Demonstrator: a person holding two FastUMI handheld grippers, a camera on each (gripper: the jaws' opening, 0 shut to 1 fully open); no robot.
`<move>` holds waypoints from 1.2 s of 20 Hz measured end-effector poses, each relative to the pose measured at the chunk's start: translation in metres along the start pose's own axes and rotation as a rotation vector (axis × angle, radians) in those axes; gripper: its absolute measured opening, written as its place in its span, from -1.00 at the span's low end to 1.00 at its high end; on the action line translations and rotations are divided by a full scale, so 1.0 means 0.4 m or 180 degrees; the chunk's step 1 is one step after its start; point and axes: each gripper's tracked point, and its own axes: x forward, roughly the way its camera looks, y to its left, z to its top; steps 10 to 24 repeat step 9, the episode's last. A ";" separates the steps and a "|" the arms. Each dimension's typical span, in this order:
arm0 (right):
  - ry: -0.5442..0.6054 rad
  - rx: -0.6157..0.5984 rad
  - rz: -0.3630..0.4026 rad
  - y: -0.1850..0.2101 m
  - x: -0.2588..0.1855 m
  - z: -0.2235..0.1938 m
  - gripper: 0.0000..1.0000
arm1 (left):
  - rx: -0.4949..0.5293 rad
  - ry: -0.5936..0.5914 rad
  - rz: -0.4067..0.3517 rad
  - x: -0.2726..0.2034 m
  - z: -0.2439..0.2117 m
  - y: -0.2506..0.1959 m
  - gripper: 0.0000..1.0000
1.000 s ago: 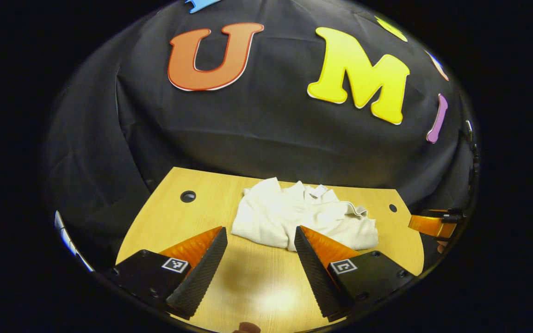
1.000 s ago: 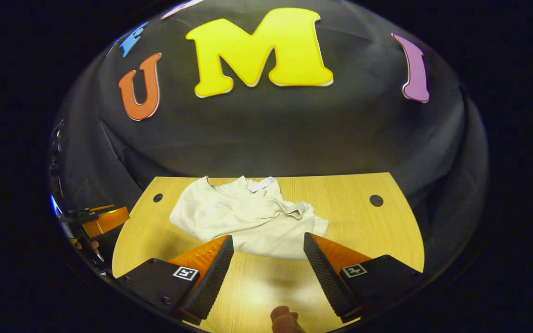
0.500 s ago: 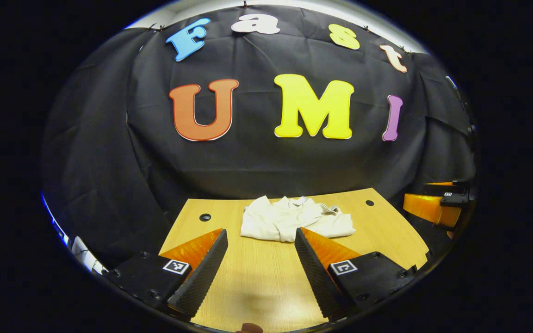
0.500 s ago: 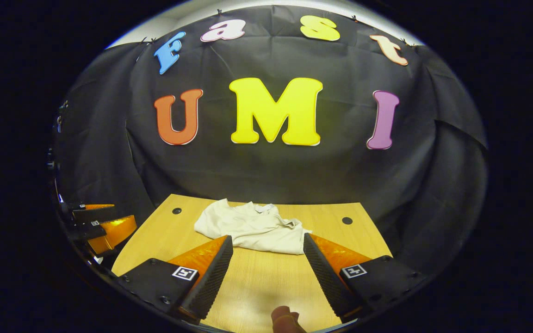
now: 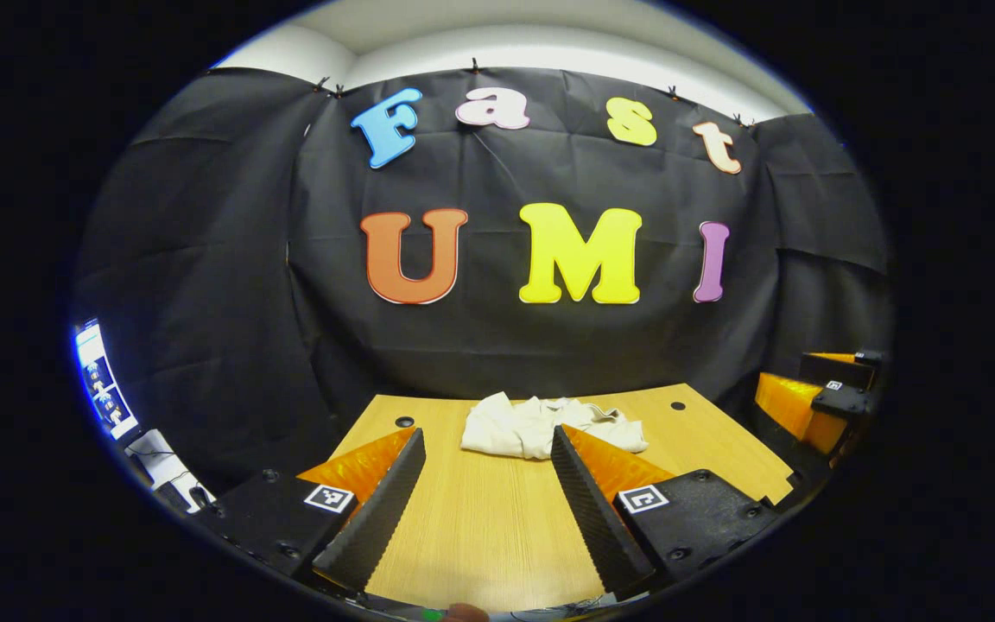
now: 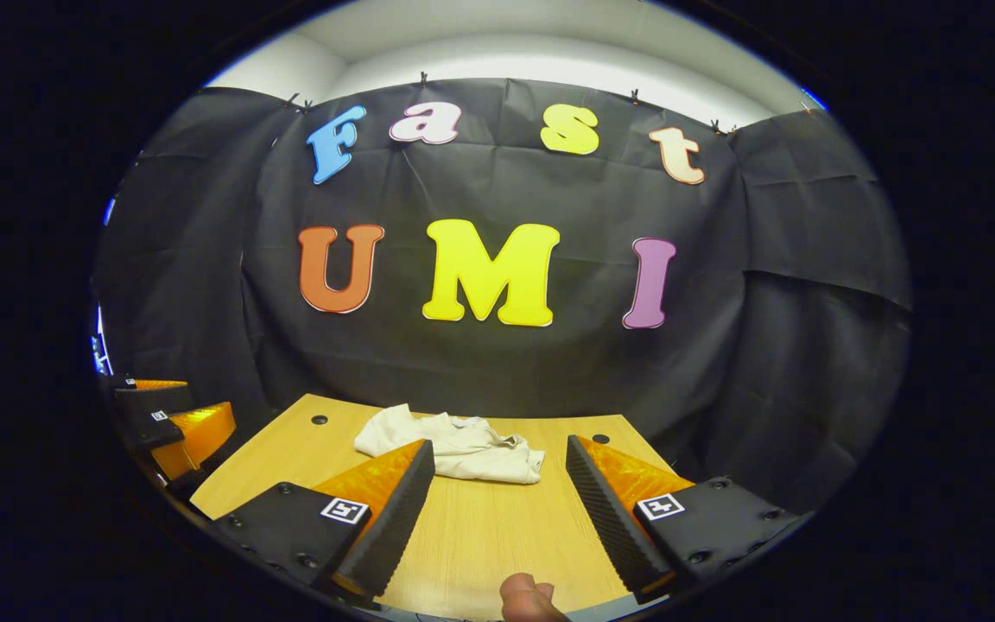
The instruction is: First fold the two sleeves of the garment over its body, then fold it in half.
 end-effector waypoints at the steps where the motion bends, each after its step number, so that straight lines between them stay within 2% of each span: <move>1: -0.0121 -0.0013 0.0008 0.004 -0.018 0.016 0.91 | -0.0020 -0.0078 0.0000 -0.023 0.005 -0.004 0.90; 5: -0.0249 0.0072 -0.0013 0.008 -0.069 0.022 0.90 | -0.0031 -0.0198 -0.0041 -0.074 -0.004 -0.010 0.90; 6: -0.0261 0.0081 -0.0013 0.011 -0.077 0.025 0.84 | -0.0027 -0.0216 -0.0068 -0.074 0.000 -0.013 0.90; 8: -0.0319 0.0043 0.0010 0.024 -0.086 0.037 0.90 | -0.0060 -0.0211 -0.0057 -0.075 0.000 -0.006 0.90; 24: -0.0346 0.0014 0.0028 0.033 -0.087 0.039 0.90 | -0.0089 -0.0192 -0.0071 -0.075 -0.005 -0.010 0.90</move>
